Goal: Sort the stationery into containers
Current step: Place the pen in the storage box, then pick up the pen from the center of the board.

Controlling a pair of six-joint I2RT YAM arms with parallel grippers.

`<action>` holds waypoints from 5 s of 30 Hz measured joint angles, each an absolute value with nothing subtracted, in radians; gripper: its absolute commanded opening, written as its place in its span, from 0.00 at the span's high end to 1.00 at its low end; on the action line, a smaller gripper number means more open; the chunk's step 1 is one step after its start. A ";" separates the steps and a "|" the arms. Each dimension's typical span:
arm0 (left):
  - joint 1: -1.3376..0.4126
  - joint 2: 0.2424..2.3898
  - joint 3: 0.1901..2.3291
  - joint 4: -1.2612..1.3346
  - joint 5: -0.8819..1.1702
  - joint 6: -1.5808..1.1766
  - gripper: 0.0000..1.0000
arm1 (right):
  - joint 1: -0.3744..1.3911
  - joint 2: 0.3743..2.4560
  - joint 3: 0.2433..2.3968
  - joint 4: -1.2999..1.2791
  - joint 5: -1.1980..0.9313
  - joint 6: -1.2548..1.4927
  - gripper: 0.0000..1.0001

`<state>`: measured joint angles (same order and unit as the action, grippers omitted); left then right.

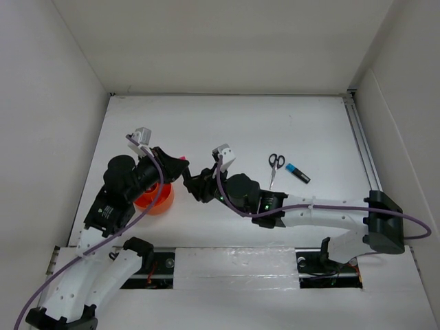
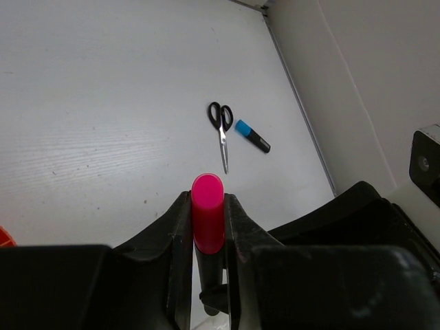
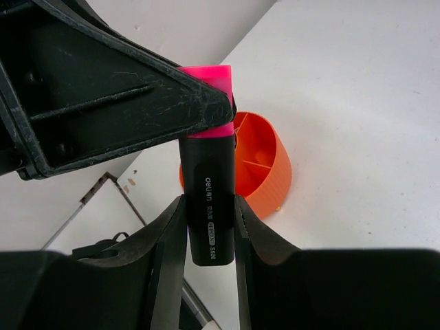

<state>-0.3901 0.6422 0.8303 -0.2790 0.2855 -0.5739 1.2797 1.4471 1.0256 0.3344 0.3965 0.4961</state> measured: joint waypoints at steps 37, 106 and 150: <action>-0.390 1.080 0.941 -0.455 -0.707 -0.827 1.00 | 1.291 1.155 0.698 0.294 0.455 0.540 0.00; -0.431 1.139 0.841 -0.484 -0.793 -0.959 0.74 | 1.291 1.080 0.670 0.242 0.444 0.555 0.00; -0.509 0.740 0.966 -0.516 -0.311 -0.479 0.00 | 0.180 1.192 0.575 -0.081 0.251 0.599 0.00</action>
